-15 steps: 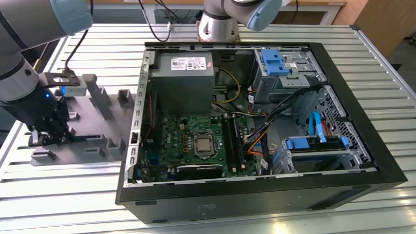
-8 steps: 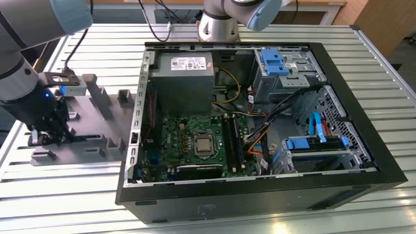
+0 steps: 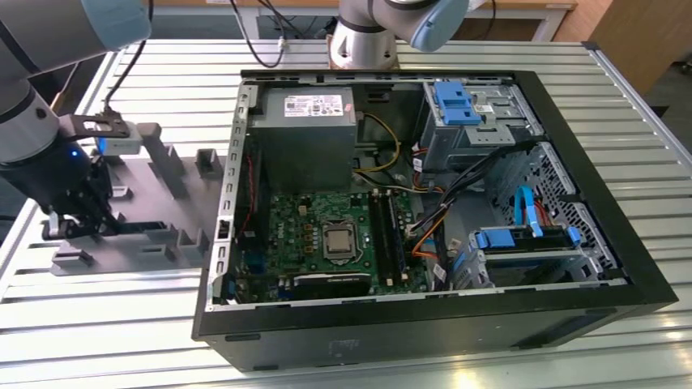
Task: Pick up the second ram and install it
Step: 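Pick up the second ram and move it above second insertion slot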
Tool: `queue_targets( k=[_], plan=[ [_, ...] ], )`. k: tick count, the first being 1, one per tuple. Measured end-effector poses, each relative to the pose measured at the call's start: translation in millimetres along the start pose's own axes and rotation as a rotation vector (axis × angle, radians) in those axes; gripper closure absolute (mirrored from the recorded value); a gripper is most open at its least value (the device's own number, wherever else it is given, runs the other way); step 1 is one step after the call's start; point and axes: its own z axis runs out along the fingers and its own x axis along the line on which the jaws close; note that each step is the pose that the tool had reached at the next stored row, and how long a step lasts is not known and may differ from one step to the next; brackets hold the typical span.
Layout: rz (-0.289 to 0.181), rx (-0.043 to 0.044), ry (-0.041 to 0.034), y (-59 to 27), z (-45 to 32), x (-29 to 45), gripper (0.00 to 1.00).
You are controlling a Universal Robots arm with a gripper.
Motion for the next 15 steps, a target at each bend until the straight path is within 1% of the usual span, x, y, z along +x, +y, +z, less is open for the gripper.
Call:
queue_targets(
  k=[6,15],
  plan=[
    [0.000,0.0000,0.0000,-0.2,-7.7,0.2,0.85],
    [0.000,0.0000,0.0000,-0.5,-22.1,0.6,0.86]
  ],
)
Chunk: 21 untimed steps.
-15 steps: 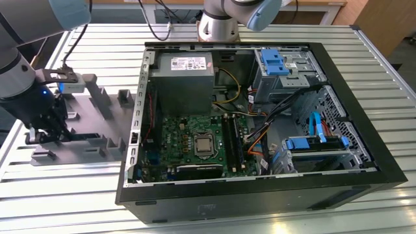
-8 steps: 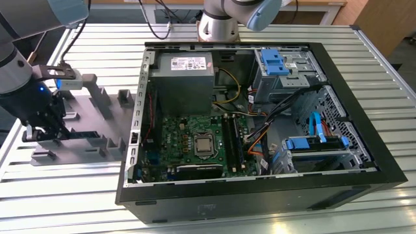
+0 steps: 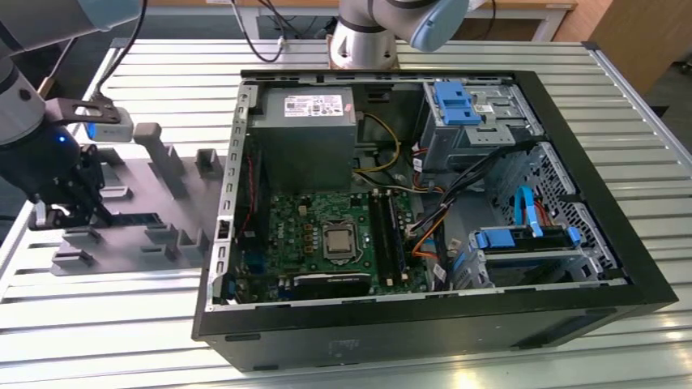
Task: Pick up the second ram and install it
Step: 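Pick up the second ram and move it above second insertion slot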
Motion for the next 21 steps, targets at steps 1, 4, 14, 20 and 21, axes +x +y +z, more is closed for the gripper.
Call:
queue_targets(
  k=[1,4,14,20,21],
  plan=[
    [0.000,-0.0001,0.0000,0.0,-1.2,0.0,0.86],
    [0.000,0.0002,-0.0001,-0.1,-2.3,0.0,0.86],
    [0.000,0.0000,0.0000,-0.1,-5.7,0.1,0.86],
    [0.000,0.0000,0.0000,-0.2,-6.5,0.2,0.86],
    [0.000,-0.0001,0.0001,-0.2,-6.7,0.2,0.86]
  ],
)
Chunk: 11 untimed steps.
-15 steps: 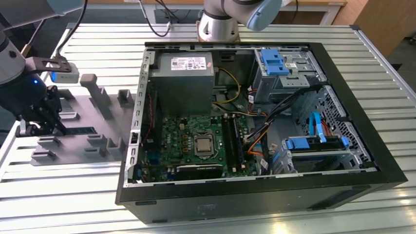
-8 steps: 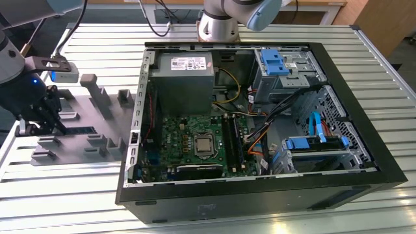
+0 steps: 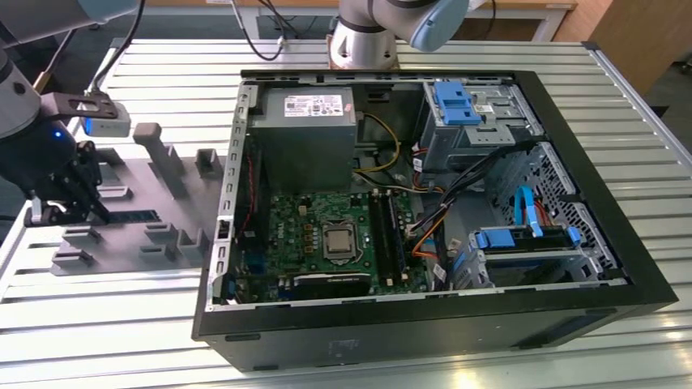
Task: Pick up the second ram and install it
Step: 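Pick up the second ram and move it above second insertion slot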
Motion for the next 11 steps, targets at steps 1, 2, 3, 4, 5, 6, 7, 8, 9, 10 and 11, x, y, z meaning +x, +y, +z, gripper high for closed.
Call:
queue_targets(
  k=[1,2,3,4,5,6,7,8,9,10,11],
  plan=[
    [0.000,0.0000,0.0000,0.0,-0.2,0.0,0.86],
    [0.000,0.0000,0.0000,0.0,-0.4,0.0,0.86],
    [0.000,0.0001,0.0000,0.0,-0.7,0.0,0.86],
    [0.000,-0.0001,0.0000,0.0,-1.0,0.0,0.86],
    [0.000,0.0000,0.0000,0.0,-1.2,0.0,0.86],
    [0.000,0.0002,-0.0002,0.0,-1.3,0.0,0.86],
    [0.000,0.0003,-0.0002,0.0,-1.4,0.0,0.86],
    [0.000,0.0001,-0.0001,-0.1,-1.6,0.0,0.86],
    [0.000,0.0001,-0.0001,-0.1,-1.9,0.0,0.86],
    [0.000,0.0000,0.0000,-0.1,-2.2,0.1,0.86],
    [0.000,-0.0001,0.0001,-0.1,-2.7,0.1,0.86]
  ],
)
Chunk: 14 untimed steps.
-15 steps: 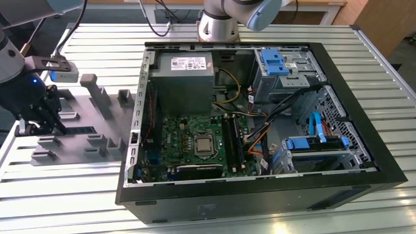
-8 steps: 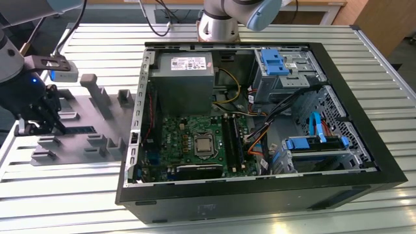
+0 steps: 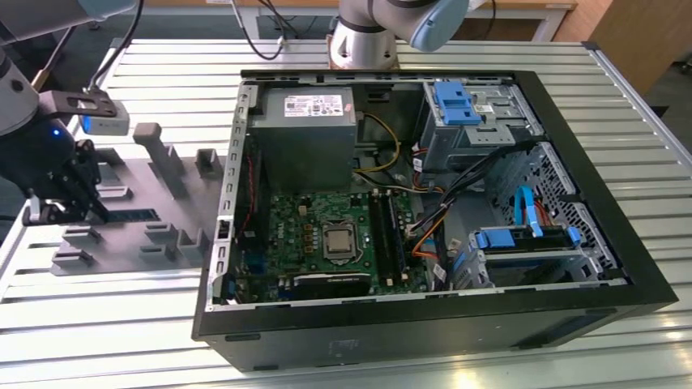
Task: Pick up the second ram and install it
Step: 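Pick up the second ram and move it above second insertion slot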
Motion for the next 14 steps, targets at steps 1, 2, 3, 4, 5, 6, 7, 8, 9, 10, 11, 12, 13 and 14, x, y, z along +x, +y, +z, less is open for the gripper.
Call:
queue_targets(
  k=[1,2,3,4,5,6,7,8,9,10,11,12,13,14],
  plan=[
    [0.000,0.0000,0.0000,0.0,-0.4,0.0,0.86],
    [0.000,0.0001,-0.0001,0.0,-0.9,0.0,0.86],
    [0.000,0.0000,0.0000,0.0,-1.4,0.0,0.86],
    [0.000,0.0000,0.0000,0.0,-1.9,0.0,0.86],
    [0.000,0.0002,-0.0001,-0.1,-2.3,0.0,0.86],
    [0.000,0.0003,-0.0002,-0.1,-2.7,0.0,0.86],
    [0.000,0.0004,-0.0002,-0.1,-3.0,0.0,0.86],
    [0.000,0.0003,-0.0002,-0.1,-3.3,0.1,0.86],
    [0.000,0.0002,-0.0001,-0.1,-3.7,0.1,0.86],
    [0.000,0.0001,-0.0001,-0.1,-4.1,0.1,0.86],
    [0.000,0.0001,0.0000,-0.1,-4.5,0.1,0.86],
    [0.000,0.0002,-0.0001,-0.1,-4.8,0.1,0.86],
    [0.000,0.0003,-0.0002,-0.1,-5.1,0.1,0.86],
    [0.000,0.0002,-0.0002,-0.1,-5.4,0.1,0.86]
  ],
)
